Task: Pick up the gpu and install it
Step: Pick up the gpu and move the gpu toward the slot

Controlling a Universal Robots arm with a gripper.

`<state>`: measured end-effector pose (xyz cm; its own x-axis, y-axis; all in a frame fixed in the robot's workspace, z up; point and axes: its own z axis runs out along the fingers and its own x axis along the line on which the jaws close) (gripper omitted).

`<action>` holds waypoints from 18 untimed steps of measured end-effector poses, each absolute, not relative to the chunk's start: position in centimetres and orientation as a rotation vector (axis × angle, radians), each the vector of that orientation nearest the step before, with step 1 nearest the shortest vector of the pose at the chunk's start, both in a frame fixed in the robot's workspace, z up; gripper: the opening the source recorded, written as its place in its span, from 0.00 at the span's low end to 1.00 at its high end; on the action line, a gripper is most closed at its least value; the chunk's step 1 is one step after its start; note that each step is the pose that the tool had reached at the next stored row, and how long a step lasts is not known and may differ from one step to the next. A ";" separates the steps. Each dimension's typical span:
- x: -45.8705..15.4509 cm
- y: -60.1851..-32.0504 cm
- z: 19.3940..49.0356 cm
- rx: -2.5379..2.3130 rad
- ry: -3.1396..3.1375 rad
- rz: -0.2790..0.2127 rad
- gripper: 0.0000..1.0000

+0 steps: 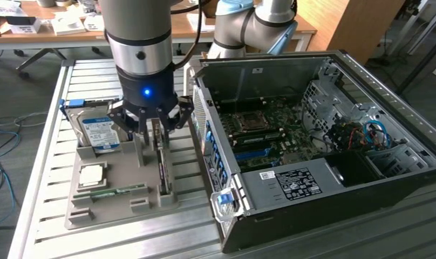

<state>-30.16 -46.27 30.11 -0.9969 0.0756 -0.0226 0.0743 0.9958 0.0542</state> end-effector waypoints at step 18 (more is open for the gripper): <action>-30.0 -46.4 28.0 0.117 3.114 0.083 0.43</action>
